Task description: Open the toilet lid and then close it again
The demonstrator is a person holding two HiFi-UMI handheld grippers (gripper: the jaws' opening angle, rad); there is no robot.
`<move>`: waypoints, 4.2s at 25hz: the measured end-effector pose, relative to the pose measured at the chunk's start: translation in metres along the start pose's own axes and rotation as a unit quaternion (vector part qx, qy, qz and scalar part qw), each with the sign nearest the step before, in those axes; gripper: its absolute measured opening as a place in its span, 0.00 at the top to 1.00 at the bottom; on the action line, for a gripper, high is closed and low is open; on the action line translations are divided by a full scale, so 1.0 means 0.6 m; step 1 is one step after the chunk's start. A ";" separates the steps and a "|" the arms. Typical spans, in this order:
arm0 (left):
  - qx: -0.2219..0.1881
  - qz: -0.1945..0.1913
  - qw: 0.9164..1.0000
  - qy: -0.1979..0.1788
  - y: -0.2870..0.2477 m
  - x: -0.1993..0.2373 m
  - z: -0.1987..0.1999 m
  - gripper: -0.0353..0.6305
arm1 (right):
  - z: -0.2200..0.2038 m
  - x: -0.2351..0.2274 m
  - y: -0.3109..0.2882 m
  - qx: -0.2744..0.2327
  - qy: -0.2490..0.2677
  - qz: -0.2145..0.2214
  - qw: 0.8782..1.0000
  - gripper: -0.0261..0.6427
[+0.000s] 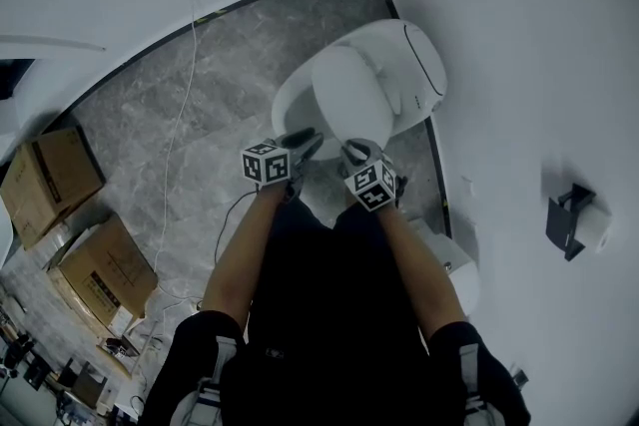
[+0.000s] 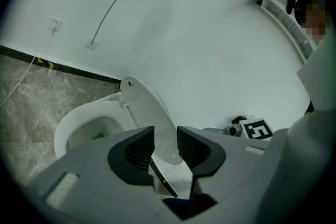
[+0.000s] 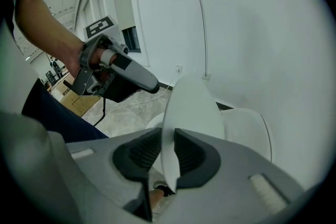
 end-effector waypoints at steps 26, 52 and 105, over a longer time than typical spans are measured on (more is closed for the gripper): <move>-0.002 0.020 0.999 0.047 -0.026 0.069 -0.029 0.80 | -0.021 0.052 -0.068 0.021 0.035 0.070 0.997 0.82; 0.029 0.116 0.992 0.042 0.024 0.182 -0.087 0.81 | -0.148 0.031 -0.039 0.072 -0.061 0.159 0.983 0.96; 0.079 0.199 0.974 0.073 0.036 0.437 -0.231 0.77 | -0.247 0.040 -0.230 0.012 -0.137 0.145 0.980 0.96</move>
Point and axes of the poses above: the fingertips, and each gripper's own axes: y backward along the fingers, x to its left, z out of its top, the point moved 6 cm from there along y, backward along the fingers, and after that the axes turned 10 degrees about -x, right-handed, at the moved point
